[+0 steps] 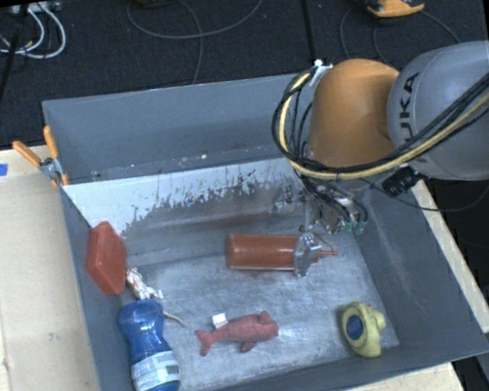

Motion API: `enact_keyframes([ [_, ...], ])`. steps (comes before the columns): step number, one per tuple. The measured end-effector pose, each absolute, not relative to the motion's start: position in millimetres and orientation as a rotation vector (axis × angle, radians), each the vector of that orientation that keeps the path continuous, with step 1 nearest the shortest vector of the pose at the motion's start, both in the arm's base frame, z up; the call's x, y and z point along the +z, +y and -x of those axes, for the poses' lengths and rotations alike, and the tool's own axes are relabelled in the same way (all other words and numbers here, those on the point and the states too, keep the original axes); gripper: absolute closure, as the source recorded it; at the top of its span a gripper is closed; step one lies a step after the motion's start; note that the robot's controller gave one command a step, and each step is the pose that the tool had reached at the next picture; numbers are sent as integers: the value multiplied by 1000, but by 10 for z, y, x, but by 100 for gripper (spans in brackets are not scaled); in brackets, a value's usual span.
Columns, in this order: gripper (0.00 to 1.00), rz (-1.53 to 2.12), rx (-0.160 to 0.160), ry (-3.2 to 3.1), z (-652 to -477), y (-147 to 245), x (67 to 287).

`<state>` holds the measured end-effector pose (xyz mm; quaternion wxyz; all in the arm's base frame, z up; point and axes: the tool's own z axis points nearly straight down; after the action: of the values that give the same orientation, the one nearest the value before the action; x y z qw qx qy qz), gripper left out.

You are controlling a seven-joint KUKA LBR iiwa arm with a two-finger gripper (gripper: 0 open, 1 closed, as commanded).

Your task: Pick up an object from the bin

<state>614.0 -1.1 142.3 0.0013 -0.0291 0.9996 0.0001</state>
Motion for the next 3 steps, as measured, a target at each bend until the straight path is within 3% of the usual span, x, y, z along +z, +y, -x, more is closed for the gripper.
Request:
enact_keyframes([
  [1,0,15,-1,3134,-6146,0,1270],
  [2,100,-79,-4,3136,-6143,164,777],
  [3,100,-79,-4,3136,-6143,164,777],
])
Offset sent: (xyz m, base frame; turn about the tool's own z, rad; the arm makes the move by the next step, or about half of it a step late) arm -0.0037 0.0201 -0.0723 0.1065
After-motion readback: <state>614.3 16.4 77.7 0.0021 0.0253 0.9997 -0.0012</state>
